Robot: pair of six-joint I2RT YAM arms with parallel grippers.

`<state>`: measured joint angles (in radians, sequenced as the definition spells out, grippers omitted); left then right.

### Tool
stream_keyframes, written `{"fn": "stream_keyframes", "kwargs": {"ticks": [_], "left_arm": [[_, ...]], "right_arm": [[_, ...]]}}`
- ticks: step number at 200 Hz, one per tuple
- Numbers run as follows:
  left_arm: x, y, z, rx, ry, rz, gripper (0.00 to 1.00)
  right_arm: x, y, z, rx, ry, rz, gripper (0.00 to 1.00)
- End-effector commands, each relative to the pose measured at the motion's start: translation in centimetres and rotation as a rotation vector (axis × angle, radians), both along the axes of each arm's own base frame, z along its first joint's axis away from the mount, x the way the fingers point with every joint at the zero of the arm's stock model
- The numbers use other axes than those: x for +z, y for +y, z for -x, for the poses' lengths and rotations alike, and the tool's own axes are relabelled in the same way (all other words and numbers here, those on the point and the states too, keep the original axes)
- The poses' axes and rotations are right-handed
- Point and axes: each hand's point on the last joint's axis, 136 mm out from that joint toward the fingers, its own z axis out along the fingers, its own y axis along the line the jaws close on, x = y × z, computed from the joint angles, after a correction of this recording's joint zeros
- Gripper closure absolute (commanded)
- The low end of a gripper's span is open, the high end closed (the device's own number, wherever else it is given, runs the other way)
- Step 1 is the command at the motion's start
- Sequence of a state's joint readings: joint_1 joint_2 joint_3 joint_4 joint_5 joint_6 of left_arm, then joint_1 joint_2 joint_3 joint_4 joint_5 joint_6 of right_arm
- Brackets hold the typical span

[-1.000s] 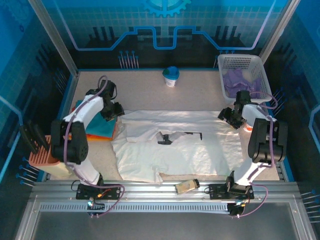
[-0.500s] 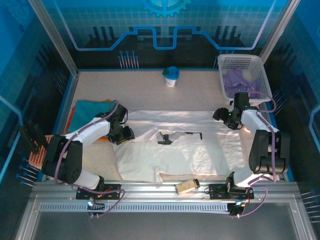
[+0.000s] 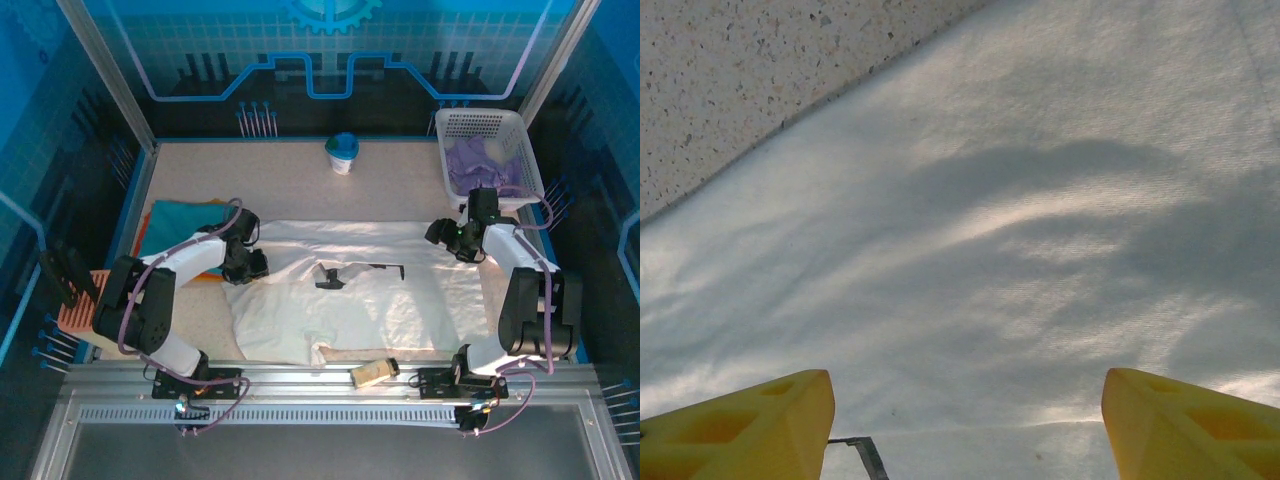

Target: Fold and stack the t-shirts

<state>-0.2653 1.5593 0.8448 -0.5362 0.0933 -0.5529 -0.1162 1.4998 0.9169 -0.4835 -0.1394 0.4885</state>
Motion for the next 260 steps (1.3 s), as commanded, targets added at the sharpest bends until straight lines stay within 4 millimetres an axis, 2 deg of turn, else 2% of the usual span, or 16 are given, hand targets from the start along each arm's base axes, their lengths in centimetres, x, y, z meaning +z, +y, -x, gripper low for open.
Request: {"fn": "stream_keyframes", "kwargs": {"ticks": [1,23,82,123,146,155,168,182,196,218,240,260], "left_arm": [[0.2,-0.4,0.1,-0.001,0.004,0.007,0.88],[0.6,-0.2,0.5,0.000,0.008,0.001,1.00],[3.3,-0.6,3.4,-0.005,0.060,-0.005,1.00],[3.1,-1.5,5.8,0.002,0.113,0.013,1.00],[3.6,-1.5,6.5,0.019,0.111,0.010,1.00],[3.8,-1.1,6.4,0.030,0.097,-0.003,0.97],[3.7,-0.5,6.4,0.030,0.089,-0.039,0.78],[3.5,0.2,6.4,0.014,0.108,-0.084,0.67],[3.6,0.7,5.8,-0.014,0.120,-0.127,0.58],[5.0,1.5,3.0,-0.029,0.080,-0.164,0.55],[7.6,-0.1,-1.2,-0.050,-0.021,-0.103,0.55],[8.6,-1.8,-4.5,-0.072,-0.064,-0.059,0.55]], "right_arm": [[-0.2,0.7,0.3,0.025,0.011,-0.007,0.28],[-0.5,0.8,0.2,0.023,0.016,-0.016,0.29],[-1.1,0.3,0.4,0.020,0.042,0.015,0.30],[-1.5,0.2,0.5,0.018,0.050,0.016,0.31],[-1.7,0.3,0.5,0.024,0.053,0.017,0.31],[-1.8,0.3,0.5,0.028,0.055,0.019,0.31],[-1.8,0.3,0.4,0.035,0.057,0.022,0.31],[-1.8,0.3,0.4,0.042,0.063,0.030,0.31],[-1.6,0.4,0.3,0.052,0.063,0.047,0.30],[-1.0,0.6,-0.1,0.082,0.063,0.101,0.30],[-0.3,1.0,-0.7,0.124,0.056,0.184,0.29],[-0.2,1.6,-1.6,0.160,0.067,0.256,0.29]]}}
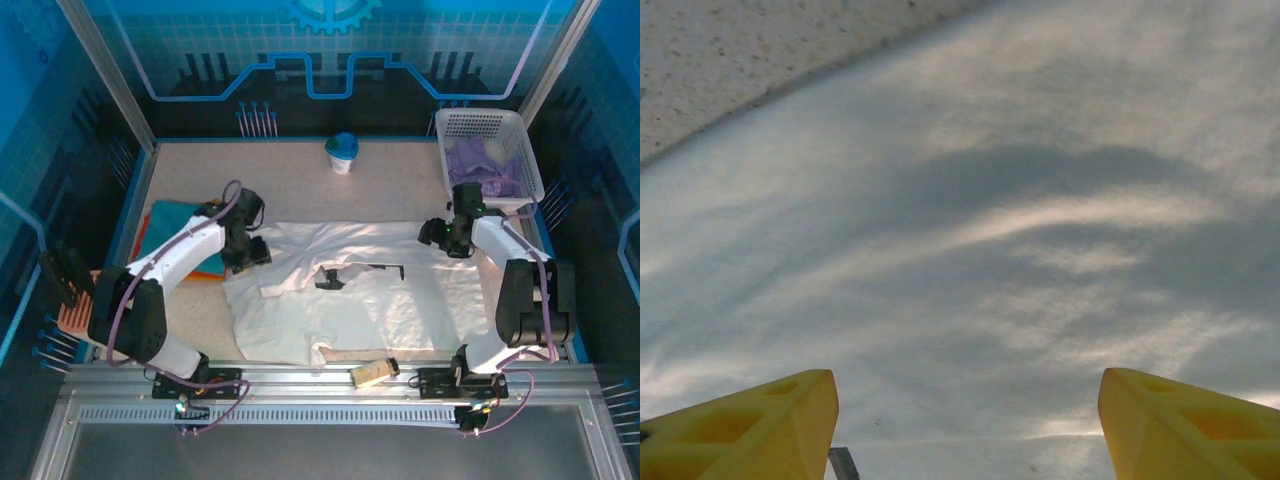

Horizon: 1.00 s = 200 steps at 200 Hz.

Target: Fold and stack the t-shirts

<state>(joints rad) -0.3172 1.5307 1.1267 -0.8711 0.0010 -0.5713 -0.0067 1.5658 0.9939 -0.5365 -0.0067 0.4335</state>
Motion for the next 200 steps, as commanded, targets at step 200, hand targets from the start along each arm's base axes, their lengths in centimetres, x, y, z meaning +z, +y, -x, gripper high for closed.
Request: {"fn": "stream_keyframes", "kwargs": {"ticks": [200], "left_arm": [[-9.0,-2.8,-14.1,-0.131,0.130,0.017,0.57]], "right_arm": [[-5.5,5.8,-9.1,0.154,0.239,0.119,0.33]]}}
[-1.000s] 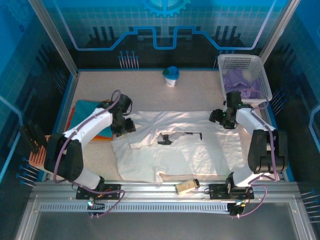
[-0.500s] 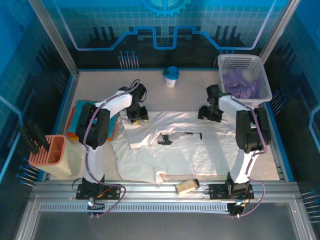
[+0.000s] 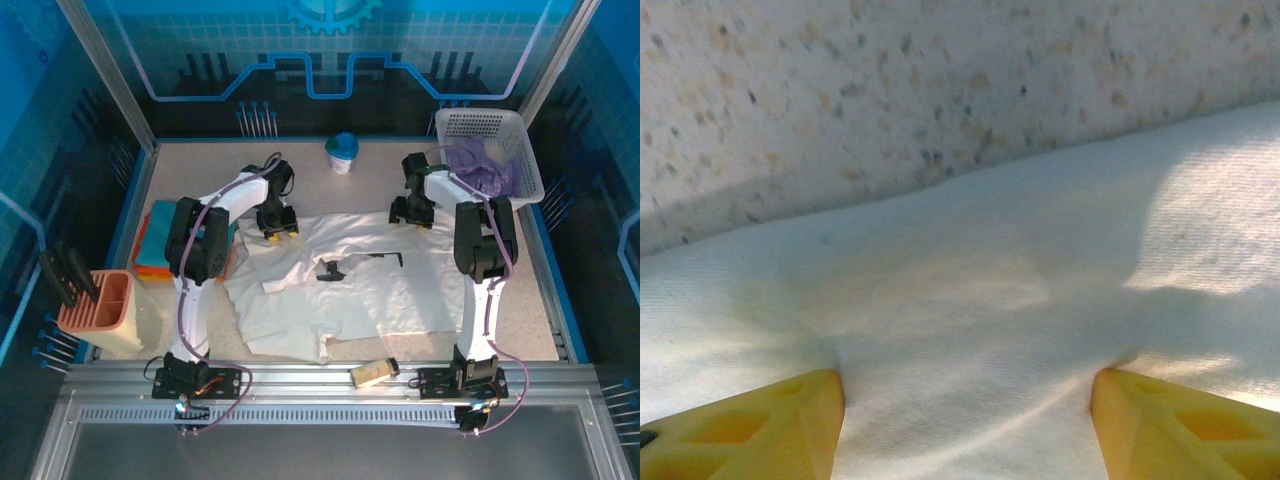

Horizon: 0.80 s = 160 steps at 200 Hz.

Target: Fold and stack the t-shirts

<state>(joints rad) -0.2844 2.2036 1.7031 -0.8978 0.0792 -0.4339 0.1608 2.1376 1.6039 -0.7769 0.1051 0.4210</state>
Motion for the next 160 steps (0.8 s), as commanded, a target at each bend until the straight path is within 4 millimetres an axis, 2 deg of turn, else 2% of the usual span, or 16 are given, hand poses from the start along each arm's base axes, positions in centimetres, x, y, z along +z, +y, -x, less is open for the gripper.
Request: {"fn": "stream_keyframes", "kwargs": {"ticks": [1,22,41,53,76,100,117,121,131,160], "left_arm": [[-1.2,1.2,-1.6,-0.019,0.009,-0.006,0.57],[-1.3,1.3,-3.2,-0.042,-0.006,-0.011,0.57],[-1.2,1.1,-3.7,-0.054,0.003,-0.006,0.58],[-0.4,0.9,-3.5,-0.051,0.001,0.005,0.58],[2.9,0.7,-2.6,-0.040,-0.061,0.034,0.57],[6.2,0.7,-0.8,-0.037,-0.099,0.071,0.56],[7.9,0.9,1.0,-0.044,-0.107,0.073,0.54],[8.4,0.9,1.4,-0.044,-0.116,0.074,0.54],[9.4,1.0,2.5,-0.046,-0.131,0.077,0.53],[11.1,1.3,6.8,-0.047,-0.150,0.104,0.51]], "right_arm": [[-0.9,0.3,0.2,0.002,0.048,-0.003,0.33],[-1.1,0.2,0.2,-0.010,0.049,-0.003,0.33],[-0.9,0.0,0.4,-0.011,0.046,0.002,0.32],[-0.4,0.1,0.3,-0.002,0.029,-0.003,0.32],[1.6,0.4,0.3,0.010,-0.031,-0.035,0.30],[4.3,0.6,0.6,0.018,-0.100,-0.054,0.27],[6.0,0.6,1.3,0.018,-0.135,-0.066,0.21],[6.3,0.6,1.5,0.019,-0.144,-0.070,0.18],[6.9,0.6,2.3,0.024,-0.161,-0.077,0.00],[8.1,0.3,5.1,0.033,-0.166,-0.079,0.00]]}}
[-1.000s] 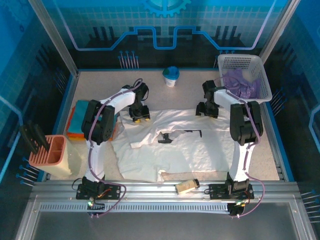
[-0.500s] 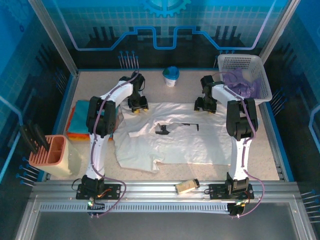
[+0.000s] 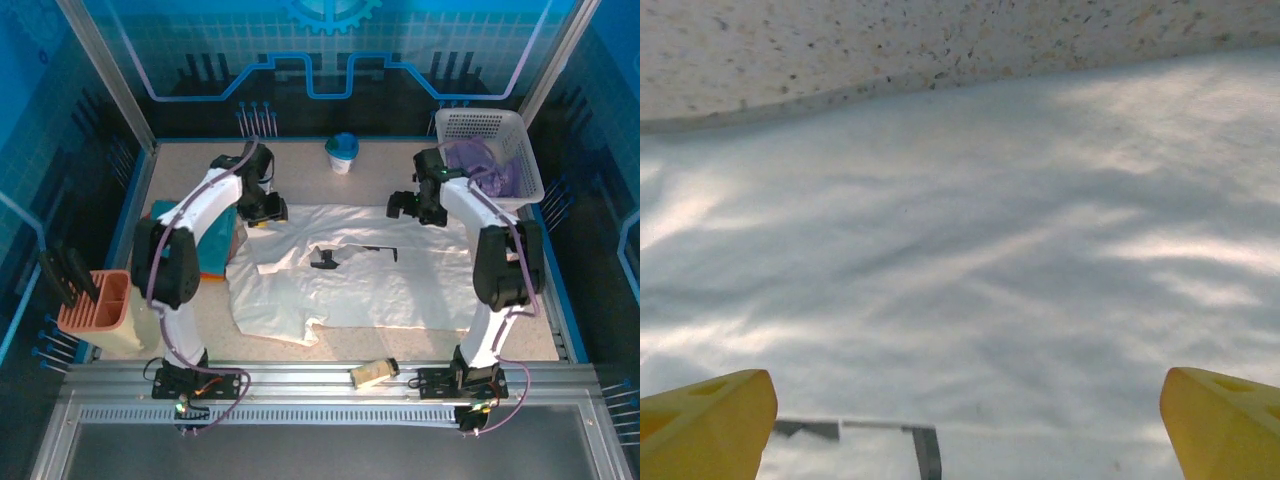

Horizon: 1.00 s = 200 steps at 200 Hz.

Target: Fold and stack the t-shirts

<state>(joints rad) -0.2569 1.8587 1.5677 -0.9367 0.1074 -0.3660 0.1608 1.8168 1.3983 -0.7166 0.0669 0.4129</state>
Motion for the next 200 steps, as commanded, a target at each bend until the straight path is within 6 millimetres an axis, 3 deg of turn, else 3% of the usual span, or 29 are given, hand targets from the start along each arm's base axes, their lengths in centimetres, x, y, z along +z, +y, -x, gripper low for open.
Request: {"fn": "stream_keyframes", "kwargs": {"ticks": [1,22,72,90,112,160,200], "left_arm": [[1.2,-0.3,4.2,-0.006,0.020,0.042,0.51],[1.7,0.0,7.9,0.030,0.003,0.103,0.50],[-1.2,1.9,18.1,0.167,0.104,0.158,0.49],[-2.0,2.1,20.7,0.220,0.127,0.192,0.49],[-3.5,2.2,23.4,0.271,0.189,0.201,0.48],[-7.6,1.7,26.6,0.351,0.256,0.207,0.49],[-9.0,1.9,26.5,0.368,0.257,0.182,0.48]], "right_arm": [[0.7,0.1,2.3,0.015,0.006,-0.016,0.00],[0.9,-0.3,5.3,-0.012,0.001,-0.035,0.00],[0.7,-2.7,12.3,-0.117,0.006,-0.087,0.00],[1.1,-3.4,13.9,-0.137,-0.005,-0.066,0.00],[-0.6,-4.0,16.6,-0.226,0.052,-0.091,0.08],[-3.0,-5.5,21.5,-0.480,0.165,-0.187,0.09],[-3.3,-7.4,25.8,-0.676,0.243,-0.115,0.25]]}}
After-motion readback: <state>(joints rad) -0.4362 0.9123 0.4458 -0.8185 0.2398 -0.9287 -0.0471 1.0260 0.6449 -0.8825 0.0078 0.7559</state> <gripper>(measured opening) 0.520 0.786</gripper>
